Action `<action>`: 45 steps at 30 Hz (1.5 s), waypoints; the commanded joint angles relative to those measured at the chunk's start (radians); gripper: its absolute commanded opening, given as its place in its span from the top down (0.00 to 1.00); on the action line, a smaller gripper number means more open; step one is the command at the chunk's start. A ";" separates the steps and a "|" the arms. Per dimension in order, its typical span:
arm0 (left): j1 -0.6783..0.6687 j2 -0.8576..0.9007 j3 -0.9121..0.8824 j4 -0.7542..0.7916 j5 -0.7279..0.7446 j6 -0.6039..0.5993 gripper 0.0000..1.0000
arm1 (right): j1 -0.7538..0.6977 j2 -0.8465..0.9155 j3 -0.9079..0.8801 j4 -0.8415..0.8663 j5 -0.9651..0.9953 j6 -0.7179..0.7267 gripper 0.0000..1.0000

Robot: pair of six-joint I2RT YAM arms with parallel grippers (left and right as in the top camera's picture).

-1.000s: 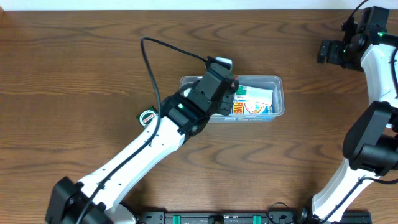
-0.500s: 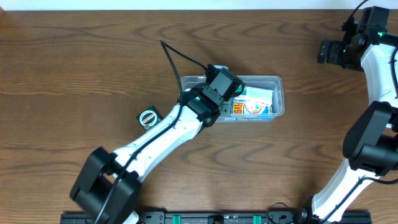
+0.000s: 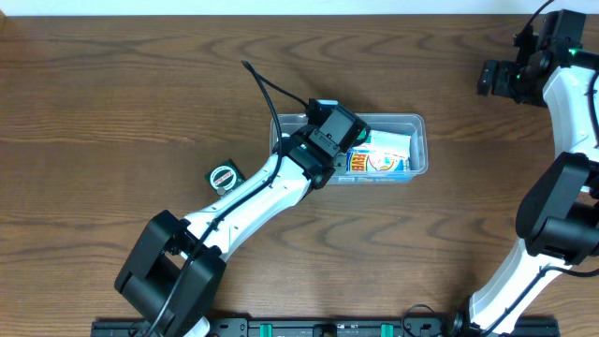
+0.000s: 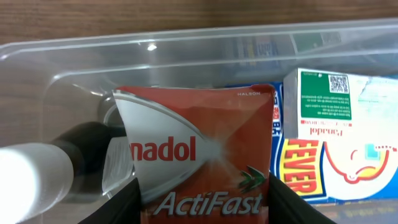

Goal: Pack container
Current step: 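Lift the red packet and carry it over the container's left end, then lower the red packet into the container beside the blue box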

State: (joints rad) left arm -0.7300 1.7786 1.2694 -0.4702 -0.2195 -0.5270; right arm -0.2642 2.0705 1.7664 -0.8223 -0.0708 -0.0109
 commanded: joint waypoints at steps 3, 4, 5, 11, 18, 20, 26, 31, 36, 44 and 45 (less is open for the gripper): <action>0.000 0.017 0.008 0.001 -0.048 -0.014 0.48 | -0.005 -0.001 0.006 0.000 0.003 0.006 0.01; 0.000 0.017 0.008 0.001 -0.048 -0.014 0.48 | -0.005 -0.001 0.006 0.000 0.003 0.006 0.01; 0.000 0.018 0.008 0.001 -0.048 -0.014 0.48 | -0.005 -0.001 0.006 -0.001 0.003 0.006 0.01; 0.000 0.030 0.008 0.003 -0.059 -0.014 0.48 | -0.005 -0.001 0.006 0.000 0.003 0.006 0.01; 0.000 0.068 0.008 0.003 -0.059 -0.013 0.48 | -0.005 -0.001 0.006 0.000 0.003 0.006 0.01; 0.000 0.080 0.008 0.003 -0.059 -0.013 0.48 | -0.005 -0.001 0.006 0.000 0.003 0.006 0.01; 0.000 0.090 0.008 0.003 -0.060 -0.013 0.40 | -0.005 -0.001 0.006 0.000 0.003 0.006 0.01; 0.001 0.090 0.008 0.003 -0.060 -0.009 0.30 | -0.005 -0.001 0.006 0.000 0.003 0.006 0.01; 0.001 0.090 0.008 0.004 -0.059 -0.009 0.29 | -0.005 -0.001 0.006 -0.001 0.003 0.006 0.01; 0.000 0.023 0.012 0.003 -0.003 -0.009 0.29 | -0.005 -0.001 0.006 0.000 0.003 0.006 0.01; 0.000 0.003 0.012 0.002 0.007 -0.005 0.29 | -0.005 -0.001 0.006 0.000 0.003 0.006 0.01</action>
State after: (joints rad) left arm -0.7296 1.8488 1.2694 -0.4660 -0.2420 -0.5312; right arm -0.2642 2.0705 1.7664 -0.8223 -0.0708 -0.0109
